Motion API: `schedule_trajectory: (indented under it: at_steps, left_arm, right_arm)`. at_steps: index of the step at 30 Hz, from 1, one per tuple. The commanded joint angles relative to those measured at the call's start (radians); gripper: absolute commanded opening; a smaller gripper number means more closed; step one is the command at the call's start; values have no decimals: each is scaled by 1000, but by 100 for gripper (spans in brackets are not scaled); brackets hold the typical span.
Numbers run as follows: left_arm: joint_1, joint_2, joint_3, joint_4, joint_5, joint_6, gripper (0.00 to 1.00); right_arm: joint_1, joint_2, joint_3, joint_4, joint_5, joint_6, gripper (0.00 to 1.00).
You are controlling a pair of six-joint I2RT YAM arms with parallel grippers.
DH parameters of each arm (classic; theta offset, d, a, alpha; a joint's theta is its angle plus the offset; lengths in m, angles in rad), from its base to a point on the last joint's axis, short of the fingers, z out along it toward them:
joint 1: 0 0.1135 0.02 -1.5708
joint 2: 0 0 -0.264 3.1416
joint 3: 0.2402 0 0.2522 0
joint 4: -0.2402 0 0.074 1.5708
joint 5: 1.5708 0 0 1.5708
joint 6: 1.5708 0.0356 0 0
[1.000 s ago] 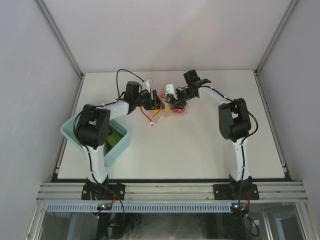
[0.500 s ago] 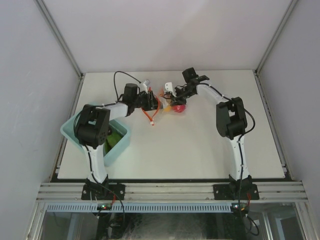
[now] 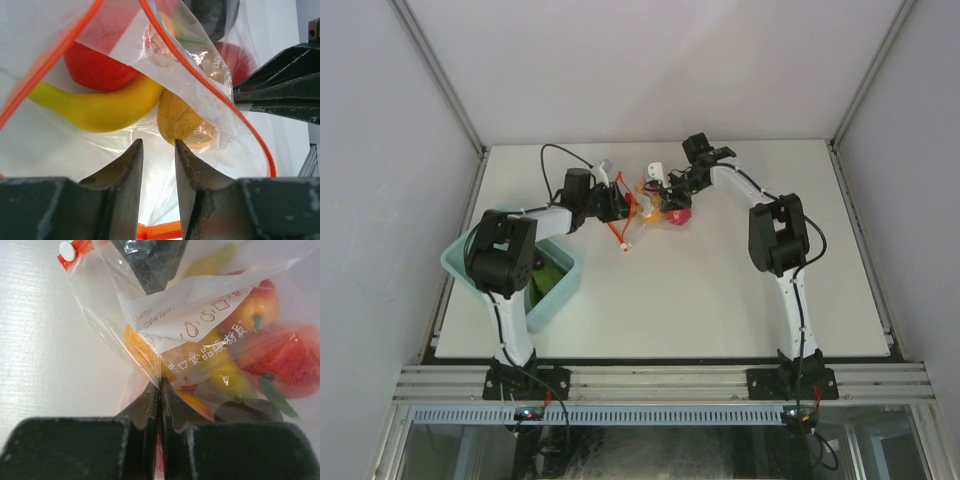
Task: Open the zip-top bag and remove the fake food
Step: Pick up the fake fruit from the zipper food storage bag.
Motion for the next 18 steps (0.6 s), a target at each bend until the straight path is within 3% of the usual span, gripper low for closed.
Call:
schedule_trajectory:
  at_steps: [1, 12, 18]
  left_arm:
    - [3, -84, -2, 12, -44, 24, 38]
    - [-34, -51, 94, -99, -148, 66, 38]
    - [-62, -32, 123, -71, -93, 61, 46]
  right_arm:
    - [-10, 33, 61, -60, 16, 20, 0]
    - [-14, 53, 97, -106, 7, 17, 0]
    - [-17, 52, 97, -106, -2, 16, 0]
